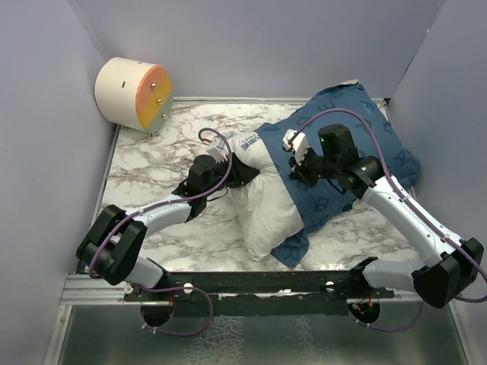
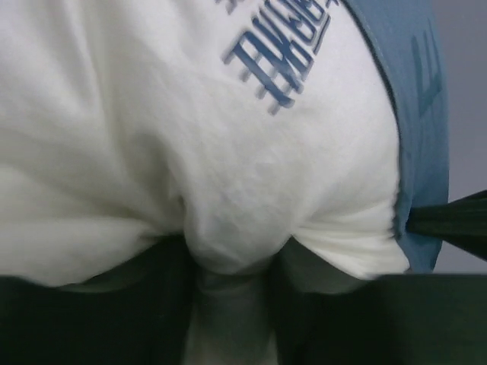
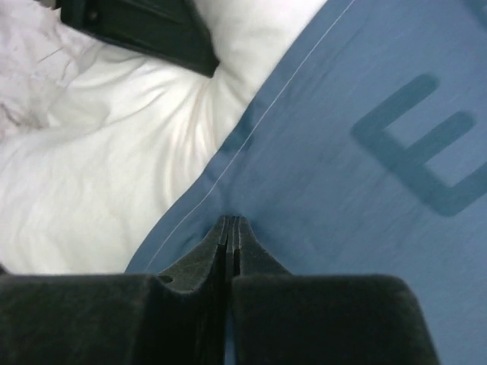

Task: Put the pillow into the pillowcase
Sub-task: Stuff the pillow into the pillowcase.

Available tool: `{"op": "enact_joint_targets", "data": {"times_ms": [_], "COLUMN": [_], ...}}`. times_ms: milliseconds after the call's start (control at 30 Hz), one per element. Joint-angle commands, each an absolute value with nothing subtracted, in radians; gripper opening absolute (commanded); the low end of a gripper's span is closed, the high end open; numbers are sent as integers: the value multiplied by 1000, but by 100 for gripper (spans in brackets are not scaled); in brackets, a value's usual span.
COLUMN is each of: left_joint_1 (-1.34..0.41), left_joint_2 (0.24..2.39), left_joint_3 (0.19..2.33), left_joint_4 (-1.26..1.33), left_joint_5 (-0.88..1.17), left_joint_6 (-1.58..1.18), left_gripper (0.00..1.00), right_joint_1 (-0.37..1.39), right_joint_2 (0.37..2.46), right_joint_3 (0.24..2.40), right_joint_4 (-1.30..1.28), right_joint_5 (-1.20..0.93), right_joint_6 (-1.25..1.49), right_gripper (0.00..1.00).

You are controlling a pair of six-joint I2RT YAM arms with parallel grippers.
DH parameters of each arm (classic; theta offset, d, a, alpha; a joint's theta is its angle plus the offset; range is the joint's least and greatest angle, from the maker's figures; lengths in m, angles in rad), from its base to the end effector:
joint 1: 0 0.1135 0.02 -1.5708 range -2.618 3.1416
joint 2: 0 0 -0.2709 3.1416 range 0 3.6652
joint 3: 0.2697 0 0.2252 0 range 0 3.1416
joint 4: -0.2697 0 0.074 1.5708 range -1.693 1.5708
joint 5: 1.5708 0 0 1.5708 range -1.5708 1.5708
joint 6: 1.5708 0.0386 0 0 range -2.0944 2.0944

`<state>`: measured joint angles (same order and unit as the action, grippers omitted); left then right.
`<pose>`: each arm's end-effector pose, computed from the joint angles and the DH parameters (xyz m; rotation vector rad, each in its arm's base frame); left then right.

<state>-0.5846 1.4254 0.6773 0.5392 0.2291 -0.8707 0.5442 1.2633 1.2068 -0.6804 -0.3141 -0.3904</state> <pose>0.2369 -0.1673 0.2547 -0.0978 1.9515 -1.2156 0.1992 0.1345 0.3449 -1.1789 1.9787 0.4409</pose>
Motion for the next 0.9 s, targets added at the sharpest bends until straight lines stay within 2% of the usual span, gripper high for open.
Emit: {"op": "enact_joint_targets", "data": {"times_ms": [0, 67, 233, 300, 367, 600, 733, 800, 867], "left_joint_1": [-616, -645, -756, -787, -804, -822, -832, -836, -836], "left_joint_2": [1486, 1507, 1548, 1562, 1575, 1607, 1636, 1646, 1646], "left_joint_3": [613, 590, 626, 636, 636, 611, 611, 607, 600], "left_joint_4": [700, 751, 690, 674, 671, 720, 748, 757, 759], "left_joint_5": [313, 348, 401, 411, 411, 405, 414, 415, 412], "left_joint_6": [-889, -871, -757, -733, -727, -736, -747, -752, -754], "left_gripper": [18, 0, 0, 0, 0, 0, 0, 0, 0], "right_joint_1": [549, 549, 549, 549, 549, 549, 549, 549, 549], "right_joint_2": [1196, 1181, 1262, 1322, 1379, 1436, 1437, 1433, 1428], "right_joint_3": [1160, 1234, 1485, 1547, 1571, 1489, 1418, 1387, 1367], "right_joint_4": [-786, -793, -810, -820, -817, -771, -717, -677, -647], "right_joint_5": [-404, -432, -456, -431, -365, -130, -15, 51, 97], "right_joint_6": [-414, -409, -368, -350, -334, -358, -394, -414, -429], "right_gripper": [1, 8, 57, 70, 75, 76, 74, 62, 41]}}
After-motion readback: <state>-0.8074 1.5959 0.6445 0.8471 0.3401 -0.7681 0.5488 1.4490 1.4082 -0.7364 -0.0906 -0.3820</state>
